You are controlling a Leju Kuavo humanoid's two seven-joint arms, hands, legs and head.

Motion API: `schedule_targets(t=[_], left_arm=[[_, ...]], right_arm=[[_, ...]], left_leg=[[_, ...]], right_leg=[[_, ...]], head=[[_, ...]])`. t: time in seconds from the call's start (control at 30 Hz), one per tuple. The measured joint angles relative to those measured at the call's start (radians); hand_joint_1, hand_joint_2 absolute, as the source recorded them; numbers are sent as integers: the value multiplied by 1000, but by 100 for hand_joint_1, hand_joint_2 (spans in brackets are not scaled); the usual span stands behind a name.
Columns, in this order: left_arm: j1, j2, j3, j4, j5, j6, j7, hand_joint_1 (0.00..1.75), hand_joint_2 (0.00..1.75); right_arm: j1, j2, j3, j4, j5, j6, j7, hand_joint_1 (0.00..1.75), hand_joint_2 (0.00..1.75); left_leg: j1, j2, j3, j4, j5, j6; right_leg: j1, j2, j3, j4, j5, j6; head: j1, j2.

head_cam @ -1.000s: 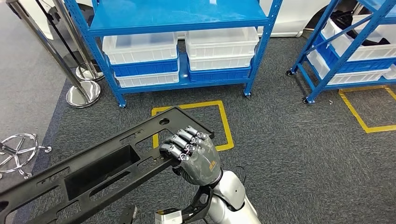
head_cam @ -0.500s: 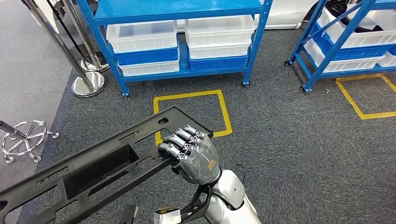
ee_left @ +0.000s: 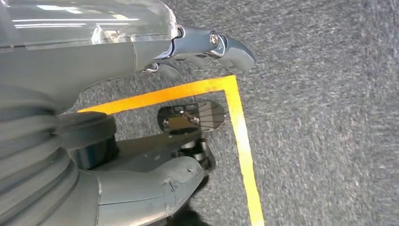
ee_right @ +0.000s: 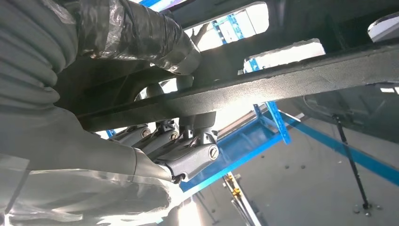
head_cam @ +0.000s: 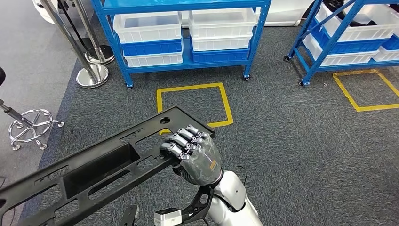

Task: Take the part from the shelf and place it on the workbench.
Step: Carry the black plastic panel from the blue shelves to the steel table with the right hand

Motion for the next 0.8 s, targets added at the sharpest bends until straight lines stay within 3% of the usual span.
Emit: schedule_targets(t=[0.03,0.07,0.13,0.17,0.2,0.27,0.3,0.33,0.37,0.43,0.5,0.53,0.6,0.67,0.73,0.8], left_arm=[[-1,0,-1,0,0,-1,0,0,175],[-1,-1,-1,0,0,-2,0,0,175],[0,-1,-2,0,0,-3,-4,0,175],[1,-1,-2,0,-1,-2,-8,0,175],[3,-1,-3,0,-2,-1,-15,0,175],[3,-1,-5,0,-4,3,-27,0,175],[3,-1,-7,0,-4,5,-32,0,175],[2,-1,-8,0,-4,7,-36,0,175],[1,-2,-9,0,-3,8,-39,0,175],[1,-2,-10,0,-2,10,-42,0,175],[-3,-2,-11,0,0,12,-45,0,175],[-5,-2,-12,0,0,14,-48,0,175],[-6,-4,-14,0,0,16,-55,0,175],[-4,-7,-16,0,0,19,-58,0,175],[-2,-10,-17,0,0,22,-59,0,175],[1,-11,-17,0,0,24,-60,0,175]], right_arm=[[-5,-1,7,1,-4,0,5,175,175],[-10,-2,13,2,-7,0,10,175,175],[-15,-4,22,7,-10,0,20,175,175],[-17,-5,26,9,-10,0,26,175,175],[-19,-6,31,10,-10,0,32,175,175],[-21,-7,39,12,-10,0,39,175,175],[-21,-9,42,12,-9,0,41,175,175],[-21,-11,44,13,-9,0,43,175,175],[-21,-14,45,14,-8,0,44,175,175],[-22,-19,47,14,-6,0,46,175,175],[-25,-21,48,14,-4,0,48,175,175],[-27,-23,49,13,-5,0,49,175,175],[-31,-28,55,13,-14,0,56,175,175],[-35,-37,64,14,-32,0,65,175,175],[-40,-48,74,15,-47,0,73,175,175],[-41,-60,79,16,-54,0,79,175,175]], left_leg=[[1,0,-6,0,11,-6],[1,1,-10,-4,24,-13],[6,-1,-23,-5,26,-25],[7,-3,-32,11,0,-30],[8,-5,-45,48,-46,-34],[9,-5,-72,167,-140,-40],[9,-5,-82,229,-159,-43],[9,-5,-83,272,-149,-44],[9,-5,-71,286,-121,-44],[8,-6,8,206,-72,-38],[5,-6,114,60,-91,-29],[3,-6,147,9,-110,-24],[3,-5,160,-30,-125,-11],[8,-1,154,-36,-114,5],[9,6,144,-37,-103,18],[8,15,131,-32,-98,22]], right_leg=[[4,1,30,-51,-20,-2],[8,1,39,-81,-26,-4],[6,0,20,-90,-5,-13],[4,-1,8,-93,8,-20],[2,-2,-5,-95,20,-27],[4,-3,-33,-94,41,-34],[5,-4,-47,-93,51,-35],[6,-5,-60,-90,61,-34],[6,-5,-74,-87,70,-33],[6,-5,-97,-78,83,-28],[10,-4,-110,-66,91,-21],[11,-5,-115,-62,95,-16],[14,-7,-122,-59,104,-4],[13,-4,-136,-35,87,7],[8,0,-176,59,24,17],[4,0,-226,184,-36,24]], head=[[0,0],[0,0],[0,0],[0,0],[-1,0],[-1,0],[-1,0],[-1,0],[-1,0],[-1,0],[-1,0],[-1,0],[-1,0],[0,0],[0,0],[0,0]])
